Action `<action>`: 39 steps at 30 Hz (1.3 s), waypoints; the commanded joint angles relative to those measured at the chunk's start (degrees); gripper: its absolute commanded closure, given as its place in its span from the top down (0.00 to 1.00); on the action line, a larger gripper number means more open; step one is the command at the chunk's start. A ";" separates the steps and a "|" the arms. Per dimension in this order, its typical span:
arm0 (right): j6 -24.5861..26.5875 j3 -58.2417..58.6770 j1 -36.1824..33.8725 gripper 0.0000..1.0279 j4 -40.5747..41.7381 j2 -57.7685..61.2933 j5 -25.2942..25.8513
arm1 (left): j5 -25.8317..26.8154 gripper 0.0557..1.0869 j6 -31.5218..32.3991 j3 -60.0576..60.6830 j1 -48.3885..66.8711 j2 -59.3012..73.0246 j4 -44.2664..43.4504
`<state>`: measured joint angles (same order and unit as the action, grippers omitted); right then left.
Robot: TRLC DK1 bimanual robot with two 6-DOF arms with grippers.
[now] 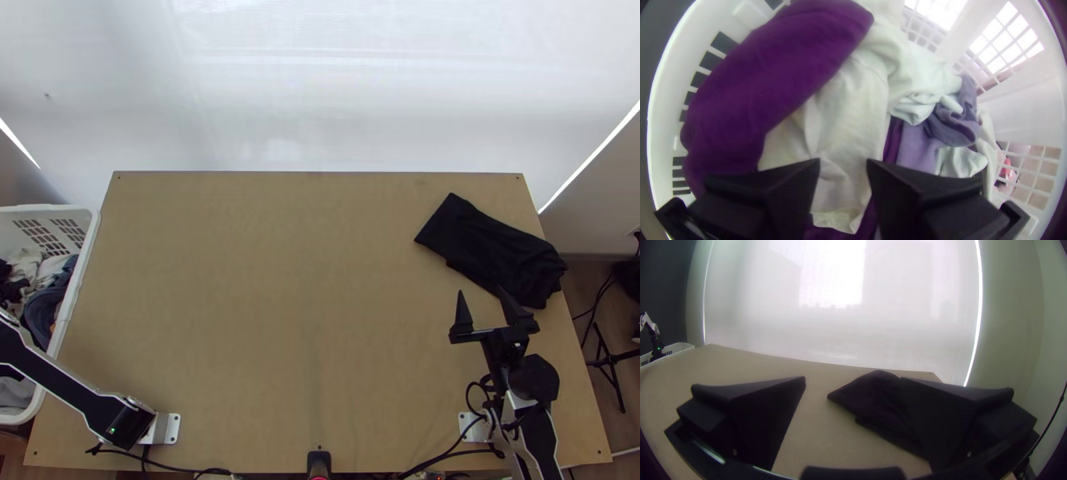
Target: Fold the t-shirt
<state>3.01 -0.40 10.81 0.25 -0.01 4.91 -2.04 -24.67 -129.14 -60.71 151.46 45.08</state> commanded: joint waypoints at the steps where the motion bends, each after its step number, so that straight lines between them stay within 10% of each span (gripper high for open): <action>1: -0.02 -0.04 0.00 0.96 0.01 0.01 0.01 | 0.20 0.81 -0.91 0.73 -0.02 -0.90 3.88; 6: -0.02 -0.04 0.00 0.96 0.01 0.01 0.01 | 0.20 0.81 -1.97 1.88 0.06 -0.90 5.46; 10: -0.02 0.05 0.00 0.96 0.01 0.01 0.10 | 2.57 0.03 -1.97 1.88 -0.82 -0.81 1.94; 18: -0.02 0.05 0.09 0.96 0.01 0.01 0.01 | 3.10 0.03 -1.26 1.88 -1.61 -3.19 3.08; 27: -0.02 0.05 0.09 0.96 -0.08 0.01 0.01 | 18.30 0.03 5.33 1.70 -1.26 -25.42 8.80; 39: -0.02 -0.04 0.09 0.96 -0.08 0.01 0.01 | 19.18 0.14 4.71 2.32 0.59 -32.81 10.64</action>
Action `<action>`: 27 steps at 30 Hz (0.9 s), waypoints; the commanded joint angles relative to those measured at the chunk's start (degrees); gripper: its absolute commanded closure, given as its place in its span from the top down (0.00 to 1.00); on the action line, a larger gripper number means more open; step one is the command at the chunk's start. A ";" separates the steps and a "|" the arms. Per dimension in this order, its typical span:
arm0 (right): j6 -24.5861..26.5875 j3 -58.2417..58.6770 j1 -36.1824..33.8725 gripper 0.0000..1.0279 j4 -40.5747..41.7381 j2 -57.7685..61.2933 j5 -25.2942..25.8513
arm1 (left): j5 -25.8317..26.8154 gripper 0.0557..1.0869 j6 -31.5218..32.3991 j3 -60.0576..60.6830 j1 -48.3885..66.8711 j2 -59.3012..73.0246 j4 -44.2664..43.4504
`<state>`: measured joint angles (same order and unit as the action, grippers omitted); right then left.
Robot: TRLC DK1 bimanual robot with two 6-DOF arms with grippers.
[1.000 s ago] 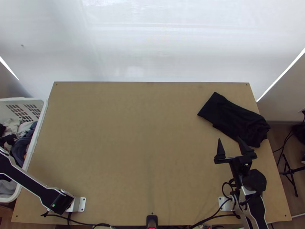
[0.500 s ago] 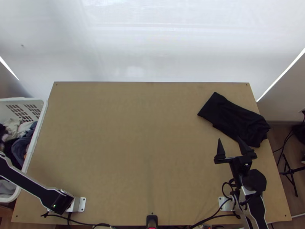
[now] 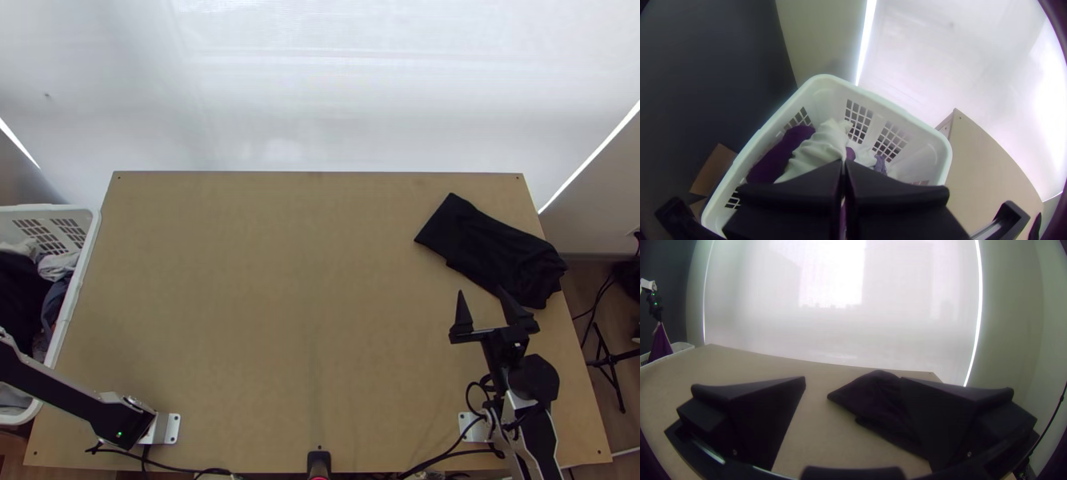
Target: Fold the t-shirt
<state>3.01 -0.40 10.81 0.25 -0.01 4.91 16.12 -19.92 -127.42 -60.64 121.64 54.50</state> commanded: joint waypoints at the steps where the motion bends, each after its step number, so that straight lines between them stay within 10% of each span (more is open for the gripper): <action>1: -0.02 -0.04 0.09 0.96 0.01 0.01 0.01 | 1.02 0.24 0.06 0.59 0.44 -2.64 1.49; 2: -0.02 -0.04 0.00 0.96 -0.08 0.01 0.01 | 1.02 0.32 -0.12 0.59 0.44 -2.38 2.54; 4: -0.02 -0.04 0.09 0.96 0.01 0.01 0.01 | 1.81 0.02 -0.38 1.47 -0.09 -2.55 2.28; 13: -0.02 -0.04 0.00 0.96 0.01 0.01 0.10 | 3.74 0.04 -4.86 6.74 -0.97 -2.20 2.28; 16: -0.02 0.05 0.00 0.96 0.01 0.01 0.01 | -2.32 0.51 -8.73 7.62 -0.97 3.16 7.64; 19: -0.02 -0.04 0.00 0.96 0.01 0.01 0.01 | -10.76 0.57 -11.01 7.18 -1.67 11.16 10.10; 27: -0.02 -0.04 0.09 0.96 -0.08 0.01 0.01 | -10.76 0.67 -13.30 3.49 -3.43 19.51 8.17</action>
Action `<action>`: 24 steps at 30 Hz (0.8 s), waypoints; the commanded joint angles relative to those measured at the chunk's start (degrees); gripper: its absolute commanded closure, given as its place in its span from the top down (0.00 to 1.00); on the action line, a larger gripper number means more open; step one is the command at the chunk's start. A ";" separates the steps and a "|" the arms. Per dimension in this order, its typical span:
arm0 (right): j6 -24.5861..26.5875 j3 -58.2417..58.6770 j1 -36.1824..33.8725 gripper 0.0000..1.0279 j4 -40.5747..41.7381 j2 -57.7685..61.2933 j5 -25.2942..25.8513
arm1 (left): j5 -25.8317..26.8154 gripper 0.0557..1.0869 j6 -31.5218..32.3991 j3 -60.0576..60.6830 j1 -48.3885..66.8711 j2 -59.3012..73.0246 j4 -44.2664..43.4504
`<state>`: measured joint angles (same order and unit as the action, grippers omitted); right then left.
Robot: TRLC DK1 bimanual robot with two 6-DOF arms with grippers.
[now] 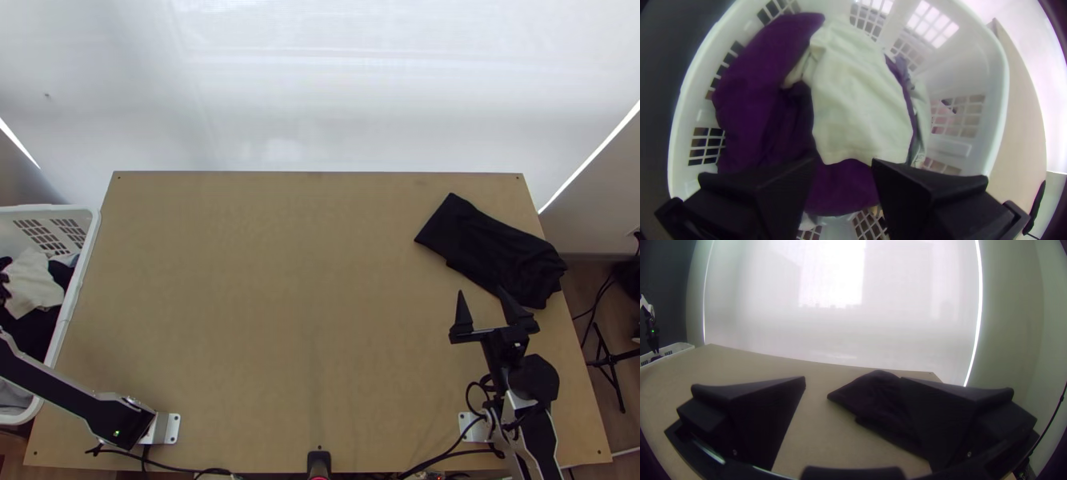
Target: Fold the t-shirt
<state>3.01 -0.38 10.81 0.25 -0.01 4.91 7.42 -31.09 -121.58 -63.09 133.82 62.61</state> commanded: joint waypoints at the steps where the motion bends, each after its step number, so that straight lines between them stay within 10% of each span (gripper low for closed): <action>1: -0.02 0.03 0.00 0.96 0.01 0.01 0.01 | -2.06 0.67 -2.22 -3.14 -1.07 8.48 0.06; 24: -0.02 0.03 0.00 0.96 0.01 0.01 0.01 | 4.18 0.67 -2.48 -4.46 -0.10 10.94 -4.60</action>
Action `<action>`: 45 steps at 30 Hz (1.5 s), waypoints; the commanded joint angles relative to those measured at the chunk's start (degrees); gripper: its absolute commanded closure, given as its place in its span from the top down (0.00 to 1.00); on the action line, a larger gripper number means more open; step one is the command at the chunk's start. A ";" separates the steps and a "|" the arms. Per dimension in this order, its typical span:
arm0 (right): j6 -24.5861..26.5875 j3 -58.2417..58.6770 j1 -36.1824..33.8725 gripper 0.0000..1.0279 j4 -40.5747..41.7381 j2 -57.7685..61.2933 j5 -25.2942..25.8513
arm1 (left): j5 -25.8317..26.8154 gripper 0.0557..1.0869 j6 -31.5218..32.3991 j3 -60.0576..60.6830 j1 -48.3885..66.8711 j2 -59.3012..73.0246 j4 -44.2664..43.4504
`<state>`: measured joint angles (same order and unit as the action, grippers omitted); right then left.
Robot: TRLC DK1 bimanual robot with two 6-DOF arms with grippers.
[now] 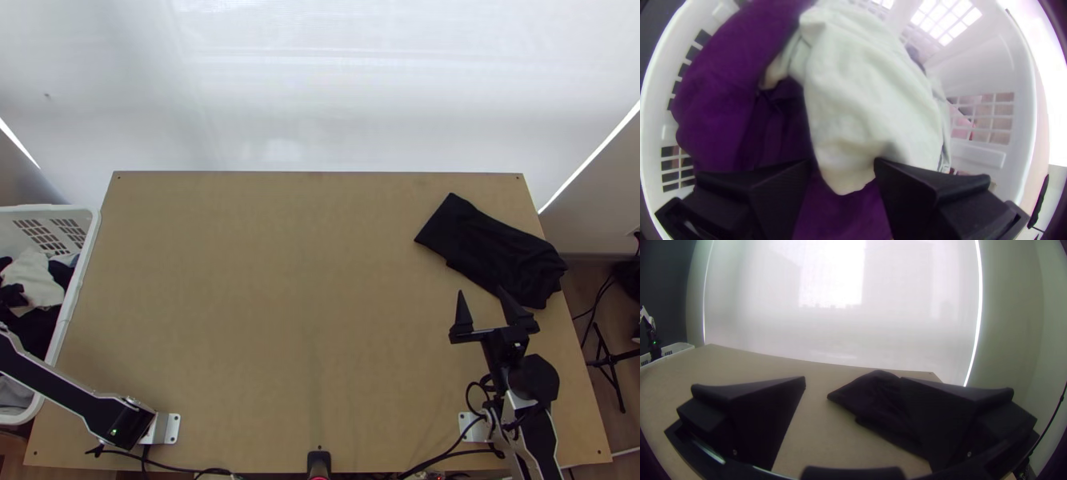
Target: Fold the t-shirt
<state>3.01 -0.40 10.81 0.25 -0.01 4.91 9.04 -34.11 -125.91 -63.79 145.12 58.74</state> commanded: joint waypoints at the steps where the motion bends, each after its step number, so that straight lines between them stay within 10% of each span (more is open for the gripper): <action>1: -0.02 -0.04 0.09 0.96 0.01 0.01 0.01 | 3.09 0.67 0.53 -0.13 0.68 -0.45 -0.73; 8: -0.02 -0.04 0.09 0.96 0.01 0.01 0.01 | 5.02 0.66 2.20 -0.04 2.00 -1.68 -1.00; 12: -0.02 -0.04 0.00 0.96 0.01 0.01 0.01 | 9.16 0.02 3.17 -0.22 1.74 -2.21 -2.49; 21: -0.02 -0.04 0.00 0.96 0.01 0.01 0.10 | 10.30 0.03 10.82 -2.50 0.42 -6.69 -4.07; 35: -0.02 0.05 0.00 0.96 0.01 0.01 0.01 | 22.16 0.03 50.02 -2.33 2.09 -39.12 -27.45; 45: -0.02 -0.04 0.00 0.96 0.01 0.01 0.01 | 21.37 0.03 54.06 -0.30 19.84 -53.45 -24.73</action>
<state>3.01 -0.40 10.85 0.25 -0.01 4.93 30.85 17.21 -127.33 -53.87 100.29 32.53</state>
